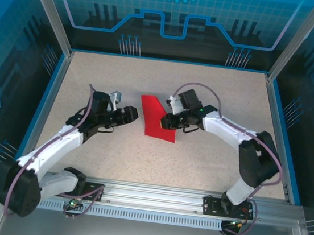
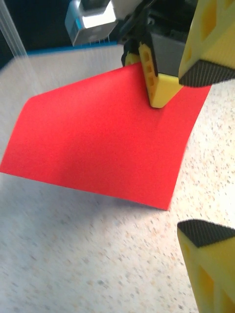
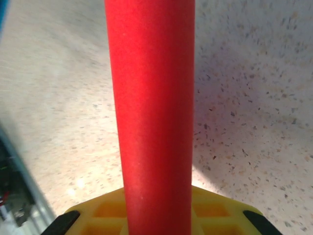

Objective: Fold a paper plane with a square sheet of paper (fold left side to right side)

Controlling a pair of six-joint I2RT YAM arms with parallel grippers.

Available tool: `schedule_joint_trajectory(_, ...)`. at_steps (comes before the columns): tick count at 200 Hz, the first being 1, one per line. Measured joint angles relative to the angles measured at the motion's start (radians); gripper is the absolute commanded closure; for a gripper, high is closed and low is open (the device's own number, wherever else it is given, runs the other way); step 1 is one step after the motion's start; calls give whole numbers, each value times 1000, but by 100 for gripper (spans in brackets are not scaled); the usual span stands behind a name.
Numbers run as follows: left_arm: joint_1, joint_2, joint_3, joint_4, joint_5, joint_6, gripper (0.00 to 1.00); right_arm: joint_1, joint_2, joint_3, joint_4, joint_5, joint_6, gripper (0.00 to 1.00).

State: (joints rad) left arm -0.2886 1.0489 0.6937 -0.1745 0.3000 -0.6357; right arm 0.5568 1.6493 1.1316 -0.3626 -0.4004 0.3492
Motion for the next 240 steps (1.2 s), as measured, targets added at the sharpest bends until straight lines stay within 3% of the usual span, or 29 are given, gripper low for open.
schedule_joint_trajectory(37, 18, -115, -1, 73, 99, 14, 9, -101, -160, -18, -10, -205, -47, 79)
schedule_joint_trajectory(104, 18, -24, -14, 359, 318, -45, 10, -114, -287, -17, -48, -454, -59, 79)
schedule_joint_trajectory(122, 17, -12, -14, 407, 354, -50, 23, -114, -288, -17, -45, -494, -42, 79)
schedule_joint_trajectory(155, -7, 6, -13, 454, 391, -64, 68, -114, -288, -17, -40, -523, -24, 75)
schedule_joint_trajectory(175, -22, 14, -11, 451, 397, -58, 92, -114, -288, -13, -56, -504, -32, 58)
schedule_joint_trajectory(214, -30, 80, 13, 381, 373, -17, 95, -142, -299, -9, -118, -337, -48, 27)
schedule_joint_trajectory(240, -31, 203, 27, 355, 349, -8, 97, -177, -305, -17, -145, -149, -52, 7)
